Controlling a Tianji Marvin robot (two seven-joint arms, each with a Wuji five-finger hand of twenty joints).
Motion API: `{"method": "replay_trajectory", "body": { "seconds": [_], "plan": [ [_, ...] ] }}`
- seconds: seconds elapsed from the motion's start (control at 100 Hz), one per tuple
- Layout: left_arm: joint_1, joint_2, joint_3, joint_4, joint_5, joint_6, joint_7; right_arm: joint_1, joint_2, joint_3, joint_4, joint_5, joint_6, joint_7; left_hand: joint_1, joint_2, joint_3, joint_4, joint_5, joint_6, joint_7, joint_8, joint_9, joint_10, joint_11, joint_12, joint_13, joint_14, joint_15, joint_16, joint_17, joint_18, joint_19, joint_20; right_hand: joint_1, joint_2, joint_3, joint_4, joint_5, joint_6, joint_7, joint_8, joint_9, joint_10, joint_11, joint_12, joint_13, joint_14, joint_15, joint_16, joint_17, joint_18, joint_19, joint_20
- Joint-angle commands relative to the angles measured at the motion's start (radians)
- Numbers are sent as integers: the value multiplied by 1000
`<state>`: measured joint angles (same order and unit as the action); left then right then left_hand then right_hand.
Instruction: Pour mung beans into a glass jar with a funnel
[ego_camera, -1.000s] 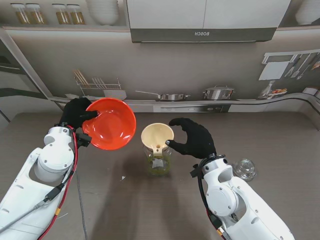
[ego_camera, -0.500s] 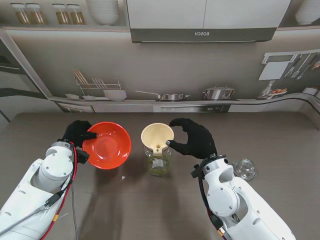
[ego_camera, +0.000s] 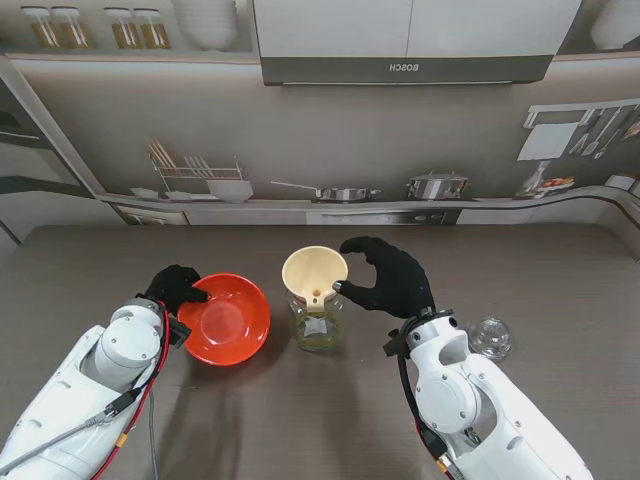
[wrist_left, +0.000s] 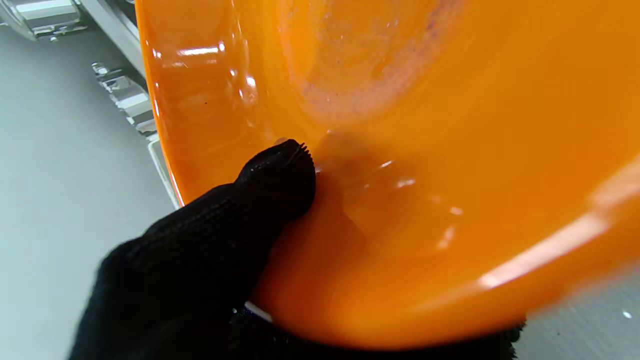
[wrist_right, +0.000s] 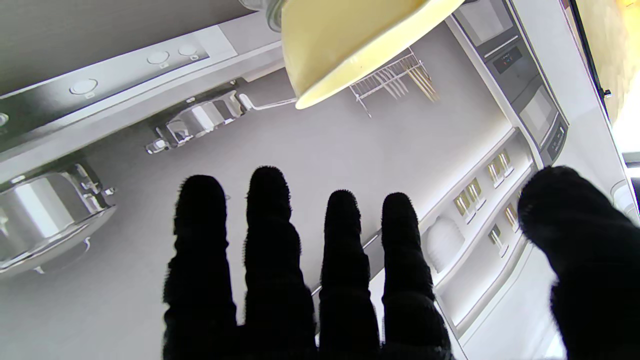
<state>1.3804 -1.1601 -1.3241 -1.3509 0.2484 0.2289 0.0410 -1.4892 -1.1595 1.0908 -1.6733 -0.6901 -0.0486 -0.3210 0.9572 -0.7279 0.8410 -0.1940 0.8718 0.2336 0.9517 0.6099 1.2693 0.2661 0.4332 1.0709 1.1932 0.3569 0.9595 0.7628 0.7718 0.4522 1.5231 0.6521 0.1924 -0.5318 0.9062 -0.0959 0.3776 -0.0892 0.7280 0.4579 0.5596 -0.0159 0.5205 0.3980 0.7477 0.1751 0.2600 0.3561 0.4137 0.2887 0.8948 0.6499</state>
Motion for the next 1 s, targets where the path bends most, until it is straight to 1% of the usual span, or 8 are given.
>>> {"method": "replay_trajectory", "body": {
  "seconds": [0.0, 0.32, 0.42, 0.57, 0.72, 0.85, 0.99],
  "plan": [
    [-7, -8, 8, 12, -5, 4, -22, -7, -1, 0, -9, 0, 1, 16, 84, 114, 40, 31, 33, -119, 61, 36, 12, -20, -4, -14, 4, 28, -4, 11, -28, -7, -17, 16, -32, 30, 4, 19, -35, 7, 6, -15, -24, -7, 5, -9, 14, -13, 4, -14, -1, 14, 9, -9],
    [-47, -10, 54, 67, -6, 18, -33, -10, 0, 2, -13, 3, 2, 22, 83, 117, 33, 32, 32, -120, 59, 34, 4, -21, -13, -18, -16, 36, -23, 16, -53, -6, -33, 20, -32, 30, 4, 19, -34, 7, 7, -15, -24, -6, 5, -9, 15, -14, 4, -14, -2, 15, 9, -9],
    [-54, -12, 63, 75, -7, 29, -33, -10, 0, 3, -14, 5, 1, 24, 88, 119, 29, 32, 29, -109, 56, 33, -12, -13, -24, -19, -39, 43, -33, 18, -75, -4, -42, 22, -32, 31, 4, 19, -35, 7, 7, -15, -23, -8, 6, -9, 15, -15, 4, -14, -2, 14, 9, -9],
    [-62, -10, 75, 80, 0, 56, -44, -11, 0, 4, -14, 6, 1, 25, 100, 137, 7, 28, 9, -93, 54, 27, -45, -4, -47, -8, -102, 52, -51, 23, -138, -2, -72, 27, -32, 30, 4, 20, -34, 7, 7, -14, -23, -7, 5, -9, 16, -15, 5, -13, -2, 15, 9, -9],
    [-70, -5, 87, 86, 18, 81, -58, -11, 0, 5, -15, 8, 1, 27, 111, 143, -10, 30, -4, -90, 42, -11, -71, -7, -95, -13, -170, 48, -102, 5, -214, -7, -140, 21, -31, 31, 4, 20, -33, 7, 6, -14, -23, -6, 5, -9, 17, -16, 5, -13, -2, 16, 9, -9],
    [-75, 1, 95, 89, 37, 93, -75, -12, 1, 6, -15, 11, 1, 31, 105, 132, 0, 32, -30, -84, -33, -63, -98, -11, -166, -53, -240, 40, -200, -44, -290, -17, -239, -9, -32, 32, 4, 20, -34, 5, 6, -14, -22, -6, 5, -9, 18, -17, 6, -13, -2, 15, 9, -8],
    [-75, 6, 99, 84, 54, 103, -91, -13, 1, 7, -16, 13, 0, 33, 84, 124, 4, 32, -38, -78, -125, -99, -123, -11, -200, -105, -284, 38, -272, -84, -341, -23, -303, -36, -31, 33, 5, 20, -34, 7, 6, -14, -22, -5, 5, -9, 17, -16, 5, -13, -3, 16, 8, -8]
  ]
}}
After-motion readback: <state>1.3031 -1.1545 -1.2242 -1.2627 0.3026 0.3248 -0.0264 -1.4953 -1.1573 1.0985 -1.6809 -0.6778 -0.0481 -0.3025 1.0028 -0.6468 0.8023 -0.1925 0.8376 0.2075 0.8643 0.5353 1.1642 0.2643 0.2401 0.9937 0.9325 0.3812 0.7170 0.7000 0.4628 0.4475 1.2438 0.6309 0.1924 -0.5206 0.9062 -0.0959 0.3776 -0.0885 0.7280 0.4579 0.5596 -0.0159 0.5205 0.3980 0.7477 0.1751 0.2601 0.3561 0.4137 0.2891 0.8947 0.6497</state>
